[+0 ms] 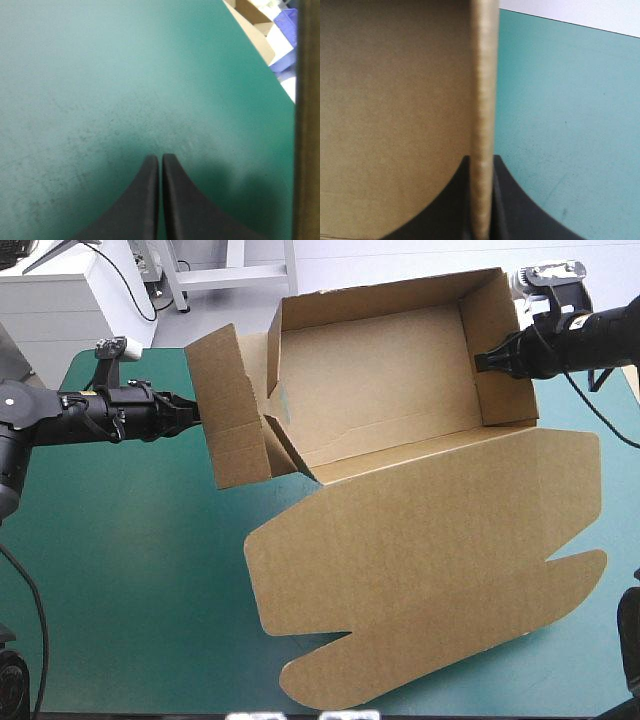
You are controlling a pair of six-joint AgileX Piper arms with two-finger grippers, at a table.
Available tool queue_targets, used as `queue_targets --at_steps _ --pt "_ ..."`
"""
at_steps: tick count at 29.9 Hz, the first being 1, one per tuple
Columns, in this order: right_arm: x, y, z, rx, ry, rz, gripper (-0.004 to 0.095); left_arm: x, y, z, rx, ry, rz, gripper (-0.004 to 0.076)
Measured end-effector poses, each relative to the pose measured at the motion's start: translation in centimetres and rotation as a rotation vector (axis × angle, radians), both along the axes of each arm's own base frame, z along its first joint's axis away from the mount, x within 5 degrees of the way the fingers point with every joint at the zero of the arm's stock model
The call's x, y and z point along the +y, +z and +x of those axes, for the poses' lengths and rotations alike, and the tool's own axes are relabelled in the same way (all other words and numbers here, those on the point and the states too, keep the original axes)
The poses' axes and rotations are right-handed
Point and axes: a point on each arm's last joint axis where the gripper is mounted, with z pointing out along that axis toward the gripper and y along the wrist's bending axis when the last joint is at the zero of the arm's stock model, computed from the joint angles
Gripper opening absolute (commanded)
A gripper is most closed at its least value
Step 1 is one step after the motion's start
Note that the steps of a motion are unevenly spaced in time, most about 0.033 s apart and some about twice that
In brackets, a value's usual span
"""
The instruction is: Fold the box
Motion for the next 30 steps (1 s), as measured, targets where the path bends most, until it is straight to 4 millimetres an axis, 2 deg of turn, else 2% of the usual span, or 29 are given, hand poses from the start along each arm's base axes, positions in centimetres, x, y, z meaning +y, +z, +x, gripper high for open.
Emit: queue_targets --at_steps 11,16,19,24,30 --pt "0.2 -0.1 0.2 0.019 -0.011 0.046 -0.0018 -2.2 1.4 -0.8 -0.040 -0.150 -0.175 0.0008" --pt "0.5 -0.3 0.6 0.022 -0.031 0.068 -0.0018 -2.6 1.8 -0.9 -0.052 -0.164 -0.219 0.0021" --pt "1.6 -0.2 0.7 0.001 -0.022 0.059 -0.0018 -2.6 2.2 -0.9 -0.065 -0.167 -0.234 0.0060" --pt "3.2 0.1 0.9 -0.045 -0.030 0.054 -0.0018 -2.6 3.2 -1.0 -0.101 -0.169 -0.239 0.0175" --pt "4.0 0.3 1.1 -0.077 -0.037 0.059 -0.0018 -2.7 3.8 -1.1 -0.118 -0.177 -0.269 0.0240"
